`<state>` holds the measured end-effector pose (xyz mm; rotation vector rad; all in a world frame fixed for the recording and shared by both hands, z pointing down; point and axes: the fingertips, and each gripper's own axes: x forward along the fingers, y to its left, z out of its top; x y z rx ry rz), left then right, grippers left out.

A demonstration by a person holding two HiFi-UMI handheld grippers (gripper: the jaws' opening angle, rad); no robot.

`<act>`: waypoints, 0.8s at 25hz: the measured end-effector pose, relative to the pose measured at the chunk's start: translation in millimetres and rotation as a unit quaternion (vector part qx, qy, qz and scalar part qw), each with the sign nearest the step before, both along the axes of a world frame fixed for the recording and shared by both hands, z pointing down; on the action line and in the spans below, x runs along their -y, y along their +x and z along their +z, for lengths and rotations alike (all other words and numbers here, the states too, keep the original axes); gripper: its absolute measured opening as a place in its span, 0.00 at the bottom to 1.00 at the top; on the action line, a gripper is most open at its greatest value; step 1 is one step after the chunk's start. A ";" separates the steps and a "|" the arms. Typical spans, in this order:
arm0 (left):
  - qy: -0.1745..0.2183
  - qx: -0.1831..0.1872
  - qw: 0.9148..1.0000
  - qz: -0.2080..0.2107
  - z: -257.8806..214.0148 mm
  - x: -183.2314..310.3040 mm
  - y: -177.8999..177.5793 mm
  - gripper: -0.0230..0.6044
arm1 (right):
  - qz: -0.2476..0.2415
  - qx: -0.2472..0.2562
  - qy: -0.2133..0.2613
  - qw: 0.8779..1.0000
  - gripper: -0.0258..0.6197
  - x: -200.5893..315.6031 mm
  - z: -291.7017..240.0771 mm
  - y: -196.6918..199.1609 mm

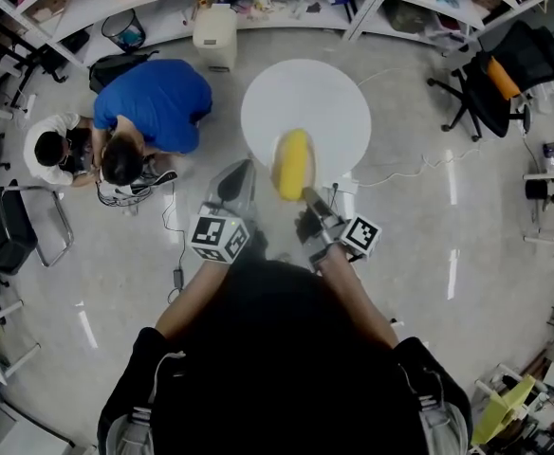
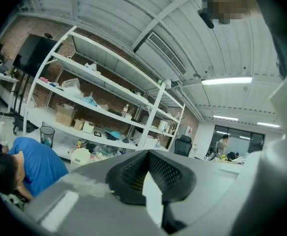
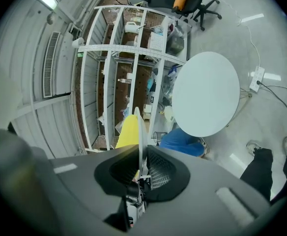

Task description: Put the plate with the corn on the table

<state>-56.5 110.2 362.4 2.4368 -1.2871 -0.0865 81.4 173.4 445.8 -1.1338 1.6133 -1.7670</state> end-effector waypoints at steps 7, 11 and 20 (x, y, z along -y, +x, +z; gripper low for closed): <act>-0.001 -0.011 1.000 0.021 3.5 39.3 -13.3 0.04 | 0.021 -0.011 0.004 1.000 0.11 36.0 0.5 -11.4; 0.008 -0.015 0.999 0.031 2.9 57.9 -20.1 0.04 | 0.028 -0.013 0.017 0.999 0.11 55.2 -0.2 -18.8; 0.010 -0.024 0.999 0.027 -2.3 88.1 -24.7 0.04 | 0.033 -0.001 0.026 0.999 0.11 88.7 -7.5 -26.1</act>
